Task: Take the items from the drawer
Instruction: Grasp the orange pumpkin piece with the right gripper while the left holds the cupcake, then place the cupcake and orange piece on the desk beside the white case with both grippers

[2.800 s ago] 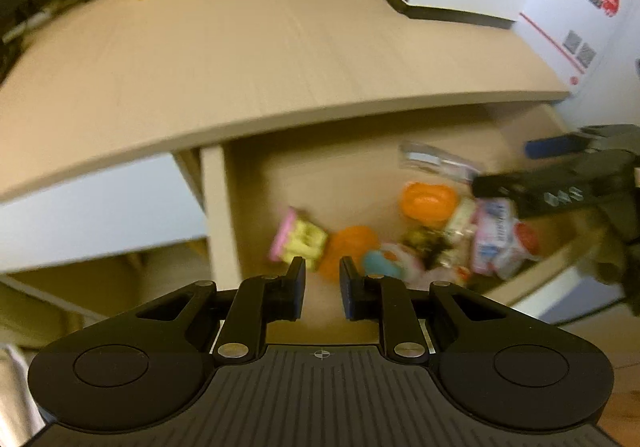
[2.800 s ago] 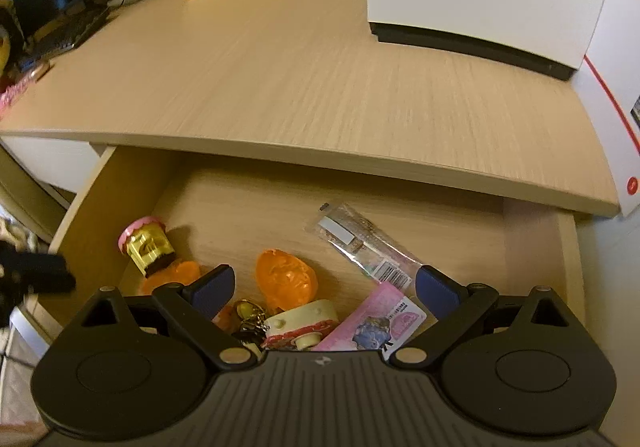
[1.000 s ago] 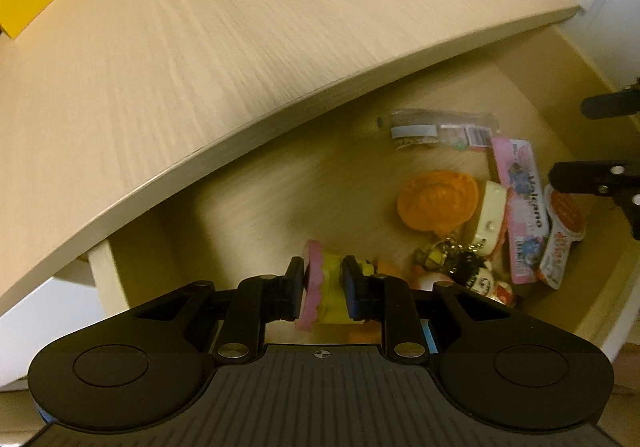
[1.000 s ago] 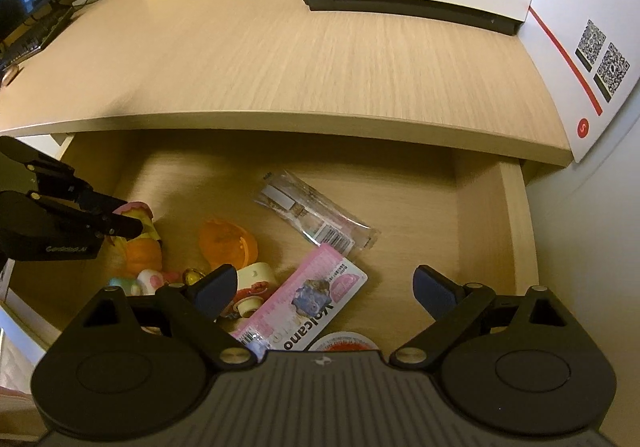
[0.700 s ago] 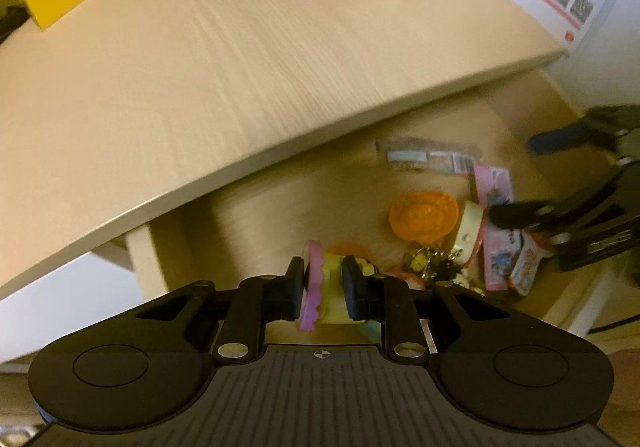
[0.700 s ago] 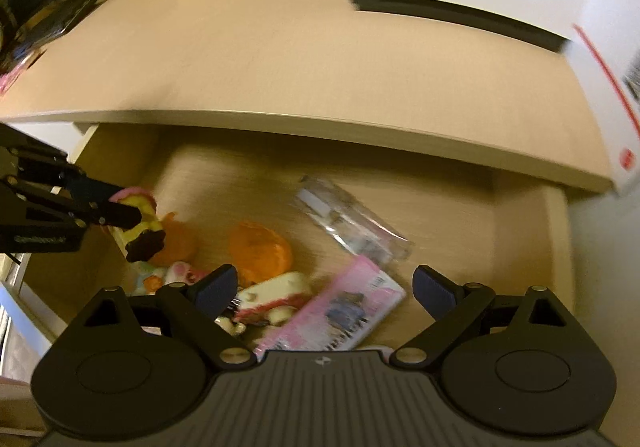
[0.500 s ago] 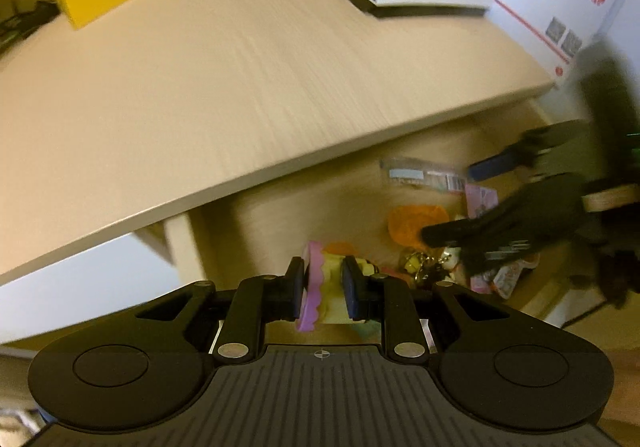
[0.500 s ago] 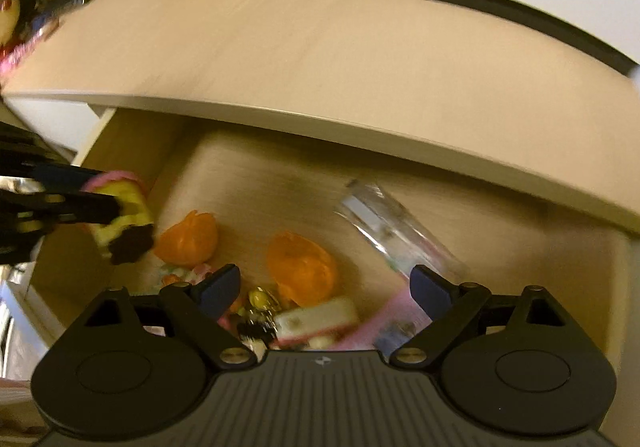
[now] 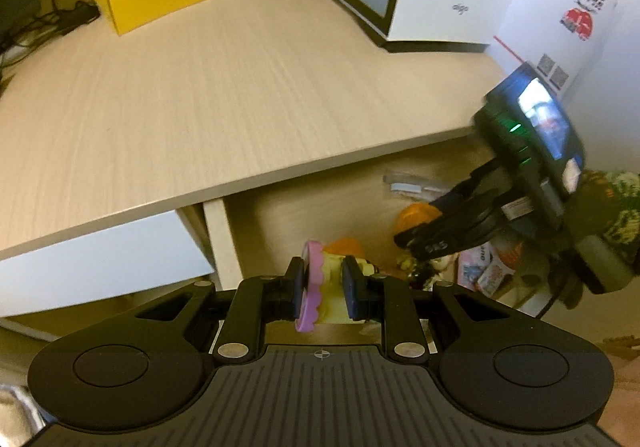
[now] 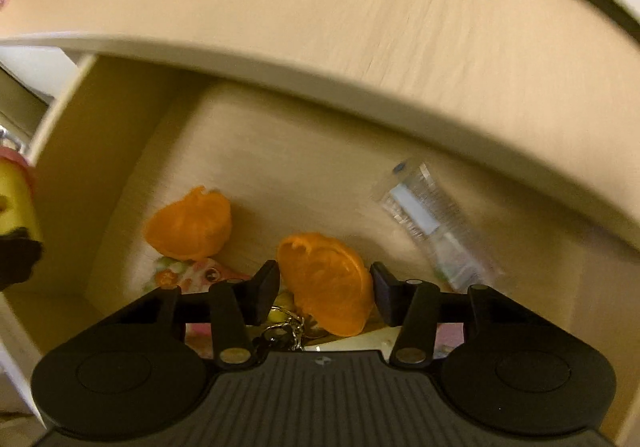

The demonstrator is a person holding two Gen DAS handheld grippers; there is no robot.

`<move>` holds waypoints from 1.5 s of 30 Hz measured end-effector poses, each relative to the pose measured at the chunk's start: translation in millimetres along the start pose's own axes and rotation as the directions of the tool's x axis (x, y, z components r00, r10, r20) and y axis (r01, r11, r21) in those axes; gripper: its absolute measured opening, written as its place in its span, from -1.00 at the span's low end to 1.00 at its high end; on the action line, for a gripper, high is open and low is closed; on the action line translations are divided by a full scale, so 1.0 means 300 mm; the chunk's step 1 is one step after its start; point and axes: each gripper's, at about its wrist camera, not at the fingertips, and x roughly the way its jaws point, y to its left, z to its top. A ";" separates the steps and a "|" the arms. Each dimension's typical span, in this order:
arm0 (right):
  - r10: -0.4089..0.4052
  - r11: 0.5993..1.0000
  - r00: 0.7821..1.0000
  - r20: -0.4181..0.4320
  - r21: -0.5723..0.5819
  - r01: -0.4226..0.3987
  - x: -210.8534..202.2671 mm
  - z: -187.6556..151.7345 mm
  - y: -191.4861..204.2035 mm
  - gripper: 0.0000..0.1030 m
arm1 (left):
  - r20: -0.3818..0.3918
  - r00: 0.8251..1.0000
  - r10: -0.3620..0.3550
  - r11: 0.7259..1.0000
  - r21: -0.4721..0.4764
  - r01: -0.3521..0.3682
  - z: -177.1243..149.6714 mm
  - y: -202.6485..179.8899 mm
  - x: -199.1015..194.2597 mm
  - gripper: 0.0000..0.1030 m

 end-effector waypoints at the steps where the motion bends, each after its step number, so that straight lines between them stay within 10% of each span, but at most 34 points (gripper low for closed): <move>1: -0.001 1.000 1.000 0.024 0.017 0.001 -0.041 -0.009 -0.005 -0.04 | 0.005 1.000 -0.010 1.000 0.009 0.010 0.003 -0.004 -0.003 -0.55; 12: -0.078 0.981 0.959 0.271 0.190 0.027 -0.455 -0.106 -0.107 -0.04 | 0.065 0.970 -0.235 0.971 0.060 0.231 0.164 -0.103 0.030 -0.54; 22: -0.257 0.949 0.888 0.382 0.272 0.157 -0.465 0.009 -0.297 -0.04 | 0.187 0.962 -0.201 0.980 0.039 0.197 0.475 -0.147 0.236 -0.54; 36: -0.197 0.972 0.918 0.343 0.188 0.138 -0.229 0.210 -0.409 -0.03 | 0.189 0.976 -0.110 0.993 0.057 0.101 0.588 -0.150 0.403 -0.50; 45: -0.184 0.971 0.898 0.400 0.218 0.102 -0.305 0.160 -0.393 0.17 | 0.222 0.963 -0.151 0.989 0.040 0.145 0.569 -0.132 0.350 -0.50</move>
